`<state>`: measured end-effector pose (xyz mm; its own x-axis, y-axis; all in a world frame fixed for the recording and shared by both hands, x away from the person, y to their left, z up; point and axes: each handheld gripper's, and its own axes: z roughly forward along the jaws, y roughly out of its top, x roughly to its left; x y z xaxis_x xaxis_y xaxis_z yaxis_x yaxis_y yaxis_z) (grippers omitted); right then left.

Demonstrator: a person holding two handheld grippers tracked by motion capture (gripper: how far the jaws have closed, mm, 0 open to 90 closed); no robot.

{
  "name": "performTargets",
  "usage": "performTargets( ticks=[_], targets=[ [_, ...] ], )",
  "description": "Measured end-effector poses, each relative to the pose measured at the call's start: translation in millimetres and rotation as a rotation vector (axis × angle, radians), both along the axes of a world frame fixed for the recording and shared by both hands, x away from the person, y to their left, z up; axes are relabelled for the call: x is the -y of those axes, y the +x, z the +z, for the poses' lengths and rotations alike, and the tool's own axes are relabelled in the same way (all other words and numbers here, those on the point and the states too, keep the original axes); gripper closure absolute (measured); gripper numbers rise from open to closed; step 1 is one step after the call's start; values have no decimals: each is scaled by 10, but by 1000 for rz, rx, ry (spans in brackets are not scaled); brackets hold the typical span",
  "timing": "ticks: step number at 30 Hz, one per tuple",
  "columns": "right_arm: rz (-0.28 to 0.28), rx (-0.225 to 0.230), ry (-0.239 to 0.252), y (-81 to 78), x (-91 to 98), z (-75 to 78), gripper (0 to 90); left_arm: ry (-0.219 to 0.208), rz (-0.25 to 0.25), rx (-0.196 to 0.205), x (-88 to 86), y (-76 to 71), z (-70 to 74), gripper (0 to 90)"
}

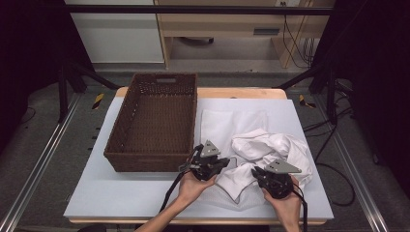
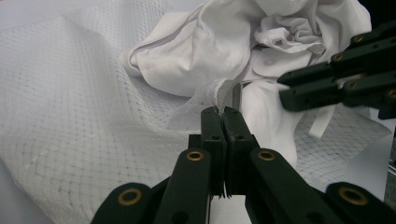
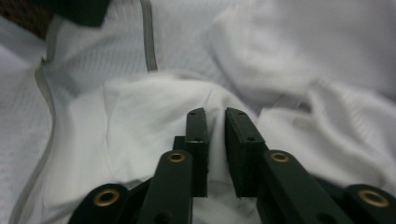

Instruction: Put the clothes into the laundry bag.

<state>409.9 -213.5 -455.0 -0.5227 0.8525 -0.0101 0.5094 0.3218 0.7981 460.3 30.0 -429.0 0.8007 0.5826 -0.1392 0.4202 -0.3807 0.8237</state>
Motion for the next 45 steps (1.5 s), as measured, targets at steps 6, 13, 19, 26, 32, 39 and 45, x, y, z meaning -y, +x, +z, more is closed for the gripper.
performTargets(
  ticks=[6,13,19,26,32,39,45],
  targets=[
    [4,77,26,-89,46,147,631,3,-8,-4,5,-24,-39,887],
    [-9,12,-23,79,-88,79,664,4,-4,-3,7,-19,-49,887],
    [-35,55,-4,65,11,154,891,5,2,-8,5,13,-41,887],
    [17,208,86,-92,1,407,898,8,12,-9,56,36,-11,888],
    [173,174,67,-193,-306,304,895,-10,20,-9,79,47,52,888],
    [167,45,-8,55,-597,-124,896,-32,14,19,90,-6,127,888],
    [37,39,-43,371,-607,-298,894,-16,9,19,-7,-59,64,889]
  ],
)
